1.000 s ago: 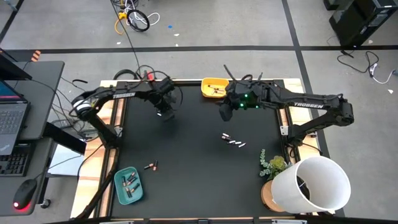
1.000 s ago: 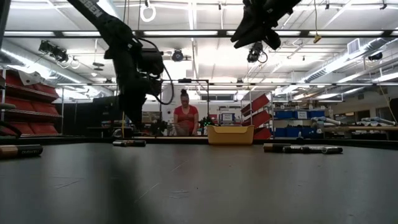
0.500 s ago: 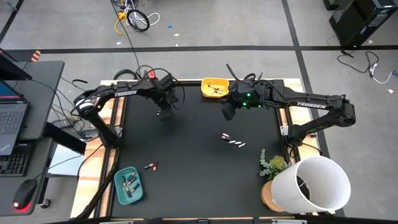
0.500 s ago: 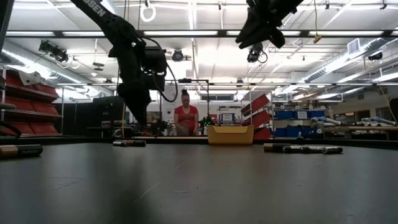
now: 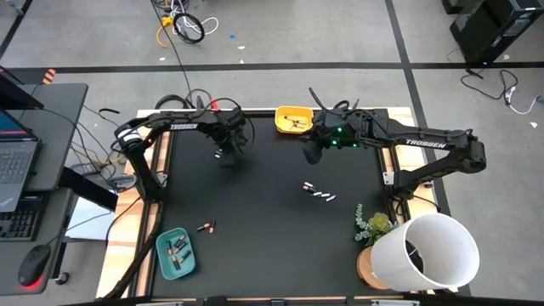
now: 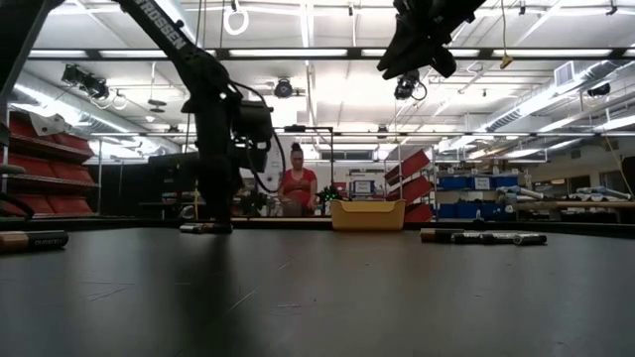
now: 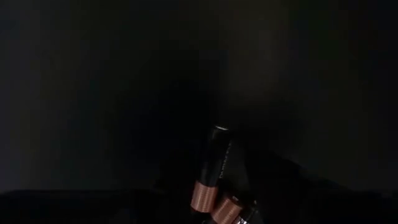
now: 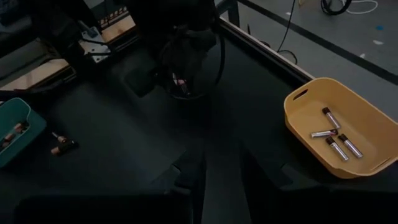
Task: Sort batteries
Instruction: Put the black battery into the green bin
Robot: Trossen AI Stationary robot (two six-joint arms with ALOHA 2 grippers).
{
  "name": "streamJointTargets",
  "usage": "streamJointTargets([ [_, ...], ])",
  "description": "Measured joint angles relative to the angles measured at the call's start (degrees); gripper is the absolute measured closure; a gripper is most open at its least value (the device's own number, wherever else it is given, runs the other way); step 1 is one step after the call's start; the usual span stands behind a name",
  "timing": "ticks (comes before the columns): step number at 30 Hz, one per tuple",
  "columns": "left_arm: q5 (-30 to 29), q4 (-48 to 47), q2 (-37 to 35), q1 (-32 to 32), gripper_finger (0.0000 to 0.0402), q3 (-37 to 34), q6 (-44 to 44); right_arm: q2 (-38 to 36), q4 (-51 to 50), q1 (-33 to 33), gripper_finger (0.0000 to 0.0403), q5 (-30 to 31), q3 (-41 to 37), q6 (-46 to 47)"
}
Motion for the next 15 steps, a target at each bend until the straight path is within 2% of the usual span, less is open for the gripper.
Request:
streamJointTargets([
  [5, -0.1, 0.0, 2.2, 0.0, 0.0275, 0.1, 0.0, 0.0, -0.1, 0.0, 0.0316, 0.0, 0.0, 0.2],
  [10, -1.8, 0.6, 2.9, -0.6, 0.0349, 0.2, 0.0, 0.0, -0.1, 0.0, 0.0316, 0.0, 0.0, 0.2],
  [15, -3.1, 2.0, 3.0, -1.4, 0.0349, 0.1, 0.2, 0.0, 0.0, 0.0, 0.0316, 0.0, 0.0, 0.0],
])
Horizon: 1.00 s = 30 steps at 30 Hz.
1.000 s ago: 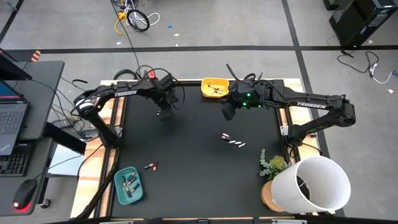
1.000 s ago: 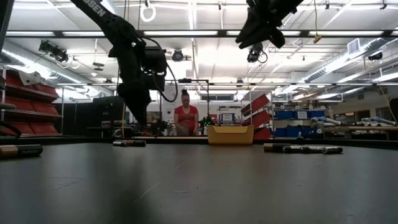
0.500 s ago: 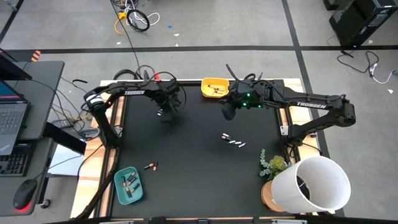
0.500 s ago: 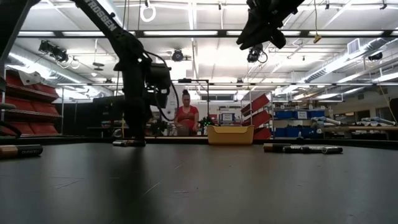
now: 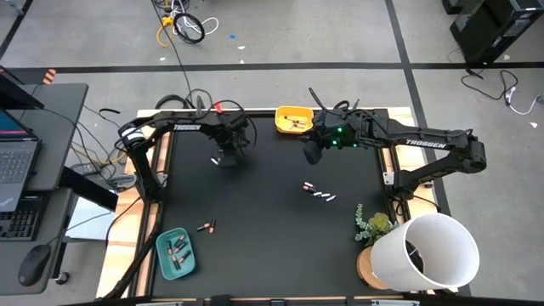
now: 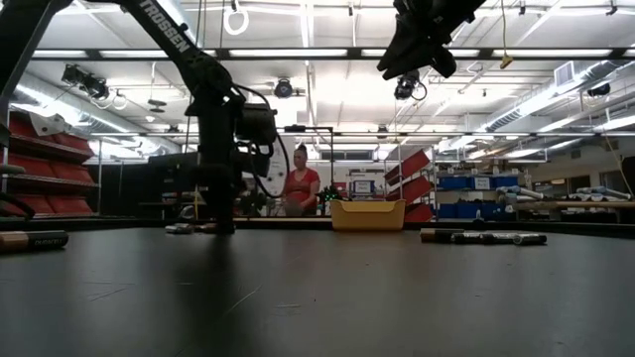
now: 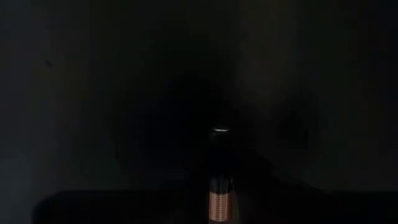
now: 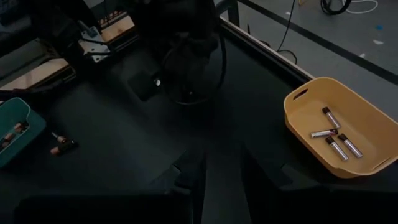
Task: Sort batteries
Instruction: Put the black battery into the green bin
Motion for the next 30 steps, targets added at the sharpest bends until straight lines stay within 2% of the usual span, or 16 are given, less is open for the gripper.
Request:
streamJointTargets([
  [5, -1.6, 2.7, 0.1, -1.0, 0.0349, 0.4, 0.1, 0.0, 0.0, 0.0, 0.0316, 0.0, 0.0, 0.0],
  [10, 0.3, 2.1, -0.1, -1.2, 0.0349, 5.9, -2.9, 0.0, 0.0, 0.0, 0.0316, 0.0, 0.0, 0.4],
  [15, 6.8, -1.0, -6.1, -1.7, 0.0349, 12.2, -9.4, 0.0, -1.9, 0.0, 0.0316, 0.8, 0.0, 1.5],
  [20, 9.5, -9.5, -13.9, -4.6, 0.0349, 17.1, -15.4, -0.5, -4.8, 0.0, 0.0316, 5.3, 0.0, 3.7],
  [26, 11.2, -23.5, -25.2, -13.5, 0.0349, 16.7, -27.8, -0.7, -4.8, -0.3, 0.0316, 6.3, 0.0, 1.9],
  [30, 7.9, -25.6, -33.9, -24.5, 0.0349, 9.8, -43.7, -0.7, -4.0, -1.0, 0.0316, 6.4, 0.0, -1.0],
])
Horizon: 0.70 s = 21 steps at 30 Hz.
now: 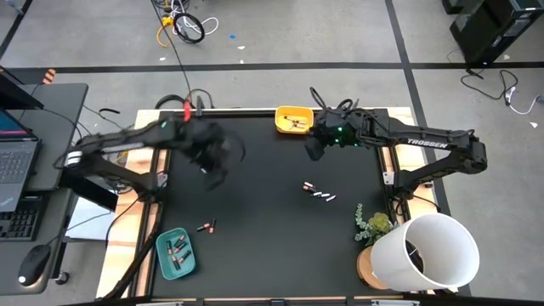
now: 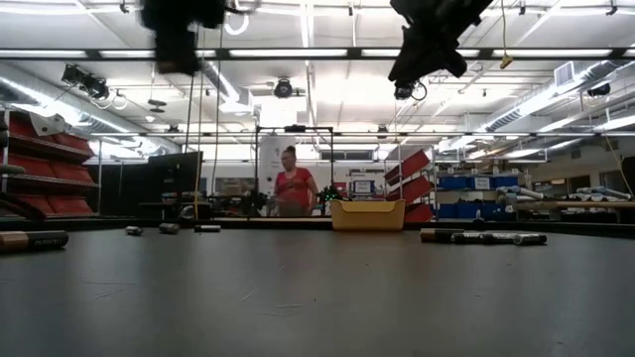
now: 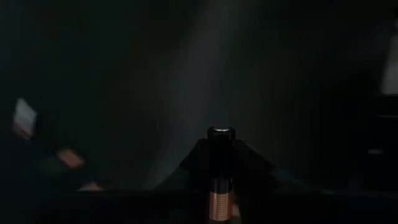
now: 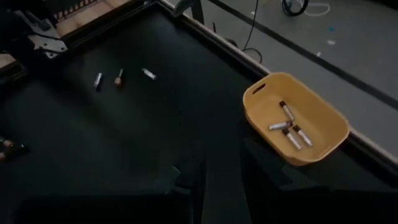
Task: Sort batteries
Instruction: Put the black battery into the green bin
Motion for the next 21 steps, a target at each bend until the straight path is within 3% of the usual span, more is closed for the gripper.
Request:
streamJointTargets([
  [7, -5.9, 6.0, -16.2, -27.4, 0.0349, -16.0, -41.8, 0.0, 1.1, -0.6, 0.0316, 0.0, 0.0, -2.1],
  [10, -8.6, 8.2, -18.8, -39.8, 0.0349, -20.7, -57.5, 0.0, 1.3, -0.5, 0.0316, -0.2, 0.0, -2.6],
  [15, -11.5, 14.6, -16.3, -55.0, 0.0349, -25.9, -72.5, 0.0, 0.9, -0.4, 0.0316, -1.3, 0.0, -2.6],
  [21, -13.9, 20.1, -9.7, -64.7, 0.0349, -29.8, -83.4, 0.0, 0.9, -0.4, 0.0316, -1.5, 0.0, -2.6],
])
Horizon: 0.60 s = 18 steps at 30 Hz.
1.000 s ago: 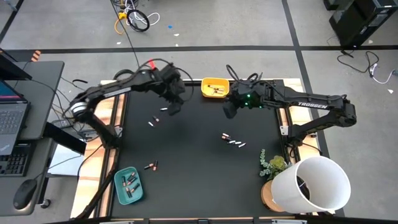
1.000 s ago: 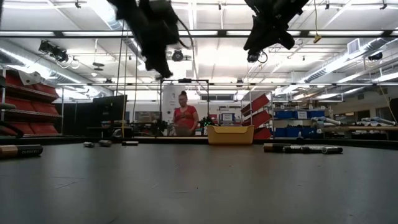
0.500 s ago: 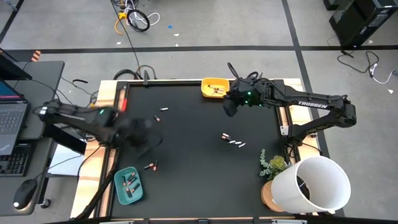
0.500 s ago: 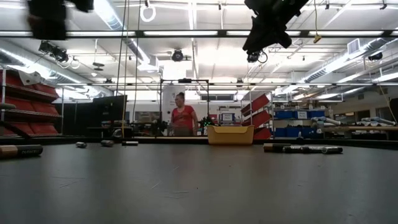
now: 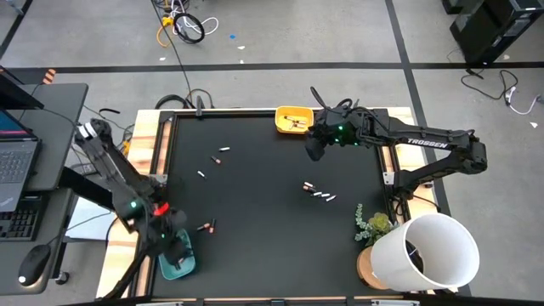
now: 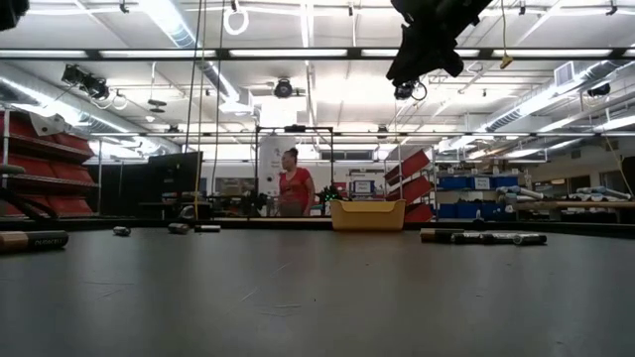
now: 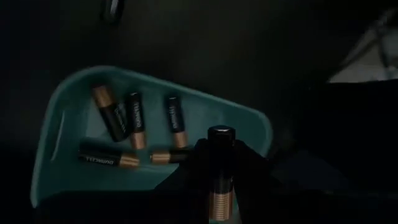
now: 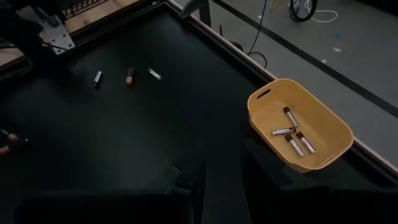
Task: Sort batteries
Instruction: Put the black battery into the green bin
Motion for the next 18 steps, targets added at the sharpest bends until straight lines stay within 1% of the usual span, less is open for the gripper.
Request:
streamJointTargets([
  [4, -2.0, 2.7, 3.5, -2.7, 0.0349, -2.5, -7.0, 0.0, 0.8, -0.2, 0.0316, -0.4, 0.0, 0.0],
  [10, -3.8, 5.7, 6.6, -4.9, 0.0349, -7.5, -16.2, 0.0, 1.1, -0.2, 0.0316, -1.9, 0.0, 0.2],
  [15, -3.9, 9.7, 6.9, -5.3, 0.0349, -11.6, -19.2, 0.0, 1.0, -0.2, 0.0316, -3.5, 0.0, 0.5],
  [18, -3.4, 10.6, 6.9, -5.3, 0.0349, -12.4, -20.4, 0.0, 0.7, -0.2, 0.0316, -3.5, 0.0, 0.6],
])
